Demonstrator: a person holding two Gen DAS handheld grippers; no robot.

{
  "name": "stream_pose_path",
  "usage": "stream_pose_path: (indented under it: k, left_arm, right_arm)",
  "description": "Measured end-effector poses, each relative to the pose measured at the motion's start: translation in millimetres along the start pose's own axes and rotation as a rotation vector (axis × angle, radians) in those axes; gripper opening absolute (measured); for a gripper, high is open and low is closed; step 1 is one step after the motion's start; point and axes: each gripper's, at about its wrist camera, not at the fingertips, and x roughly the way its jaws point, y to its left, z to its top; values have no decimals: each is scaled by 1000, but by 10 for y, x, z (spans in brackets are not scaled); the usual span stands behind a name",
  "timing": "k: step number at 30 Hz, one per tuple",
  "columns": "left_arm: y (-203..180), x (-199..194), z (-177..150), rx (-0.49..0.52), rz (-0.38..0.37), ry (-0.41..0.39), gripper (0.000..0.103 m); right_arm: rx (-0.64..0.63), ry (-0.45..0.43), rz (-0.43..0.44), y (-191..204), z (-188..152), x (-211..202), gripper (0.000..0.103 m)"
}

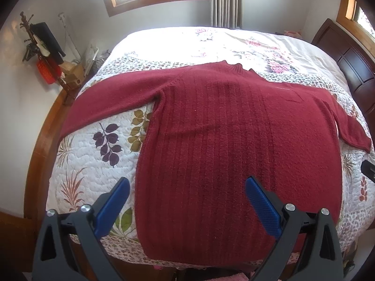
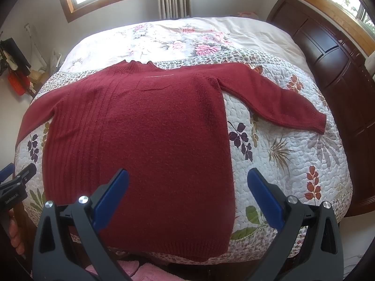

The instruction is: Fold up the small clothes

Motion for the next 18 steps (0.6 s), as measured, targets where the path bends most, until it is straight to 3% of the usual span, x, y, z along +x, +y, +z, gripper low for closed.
stream_pose_path:
  k: [18]
  left_arm:
    - [-11,14,-17,2,13,3,99]
  right_arm:
    - [2,3,9,-21,-19,15,100]
